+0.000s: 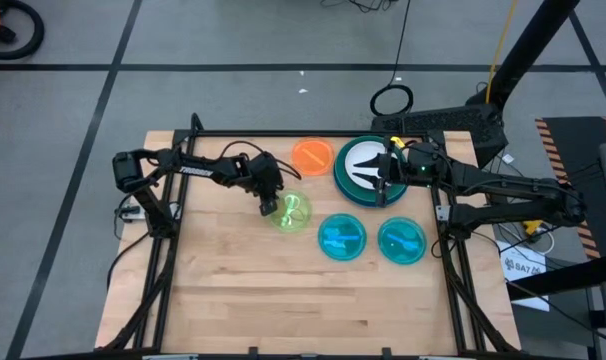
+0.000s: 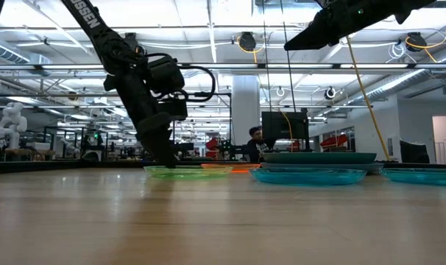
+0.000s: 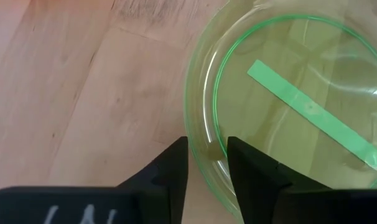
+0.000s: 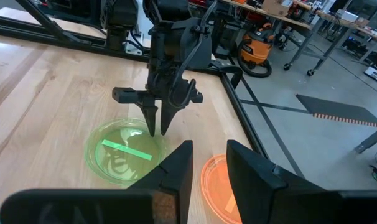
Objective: Stack plastic plates
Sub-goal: Stack the light green plate on top of the white plate
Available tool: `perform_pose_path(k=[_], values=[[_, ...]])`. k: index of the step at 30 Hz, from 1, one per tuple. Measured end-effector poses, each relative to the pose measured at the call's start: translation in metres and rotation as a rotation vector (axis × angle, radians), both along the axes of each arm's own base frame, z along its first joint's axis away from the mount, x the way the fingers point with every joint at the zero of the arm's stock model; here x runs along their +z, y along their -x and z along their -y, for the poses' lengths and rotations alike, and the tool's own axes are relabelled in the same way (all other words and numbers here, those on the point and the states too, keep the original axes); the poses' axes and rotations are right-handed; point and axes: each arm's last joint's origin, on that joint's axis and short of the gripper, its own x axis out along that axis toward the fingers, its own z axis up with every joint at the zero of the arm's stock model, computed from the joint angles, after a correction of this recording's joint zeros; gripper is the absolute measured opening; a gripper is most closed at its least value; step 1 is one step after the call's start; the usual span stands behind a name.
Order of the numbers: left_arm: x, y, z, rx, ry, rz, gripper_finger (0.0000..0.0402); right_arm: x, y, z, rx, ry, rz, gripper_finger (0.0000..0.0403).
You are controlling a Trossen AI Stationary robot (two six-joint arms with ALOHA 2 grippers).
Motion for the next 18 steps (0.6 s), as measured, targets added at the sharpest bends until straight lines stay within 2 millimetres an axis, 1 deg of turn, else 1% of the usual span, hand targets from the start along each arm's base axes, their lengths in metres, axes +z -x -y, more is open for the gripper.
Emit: perform_pose_path(k=[6,13,18], values=[[0.0000,0.0000,0.0000,0.052,0.030,0.002,0.0115,0.0000,0.0000,0.0000,0.000,0.000,0.000,0.0090],[-0.0004,0.0007,0.0003,0.172,0.103,0.002,0.0115,0.0000,0.0000,0.0000,0.000,0.000,0.000,0.0090],[-0.0004,0.0007,0.0003,0.193,0.116,0.003,0.0115,0.0000,0.0000,0.0000,0.000,0.000,0.000,0.0090]])
